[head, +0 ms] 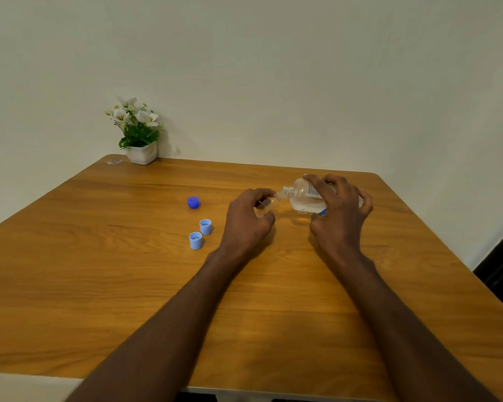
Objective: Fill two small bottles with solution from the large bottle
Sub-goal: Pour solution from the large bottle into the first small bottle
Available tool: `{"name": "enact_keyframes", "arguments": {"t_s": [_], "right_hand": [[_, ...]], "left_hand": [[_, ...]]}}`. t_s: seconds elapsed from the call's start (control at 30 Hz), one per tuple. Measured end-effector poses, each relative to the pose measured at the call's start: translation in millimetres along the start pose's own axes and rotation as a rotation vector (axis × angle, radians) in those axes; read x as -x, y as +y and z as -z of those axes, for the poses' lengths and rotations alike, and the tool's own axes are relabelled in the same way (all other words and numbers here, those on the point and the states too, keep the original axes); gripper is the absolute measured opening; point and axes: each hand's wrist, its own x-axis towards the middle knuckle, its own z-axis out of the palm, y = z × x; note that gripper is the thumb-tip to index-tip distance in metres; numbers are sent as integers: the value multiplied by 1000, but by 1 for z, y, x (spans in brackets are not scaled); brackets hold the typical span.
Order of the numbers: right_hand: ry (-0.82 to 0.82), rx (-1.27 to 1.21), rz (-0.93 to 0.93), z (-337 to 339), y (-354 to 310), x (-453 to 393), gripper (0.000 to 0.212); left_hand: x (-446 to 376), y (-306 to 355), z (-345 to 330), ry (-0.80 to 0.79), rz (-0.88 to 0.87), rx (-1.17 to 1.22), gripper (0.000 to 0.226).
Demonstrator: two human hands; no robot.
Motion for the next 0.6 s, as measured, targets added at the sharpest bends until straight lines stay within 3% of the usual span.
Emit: {"name": "enact_keyframes", "arguments": {"t_s": [0.6], "right_hand": [[2,12,15,-2,1,-4,94]], "left_hand": [[-1,0,0,0,-1,4,46]]}}
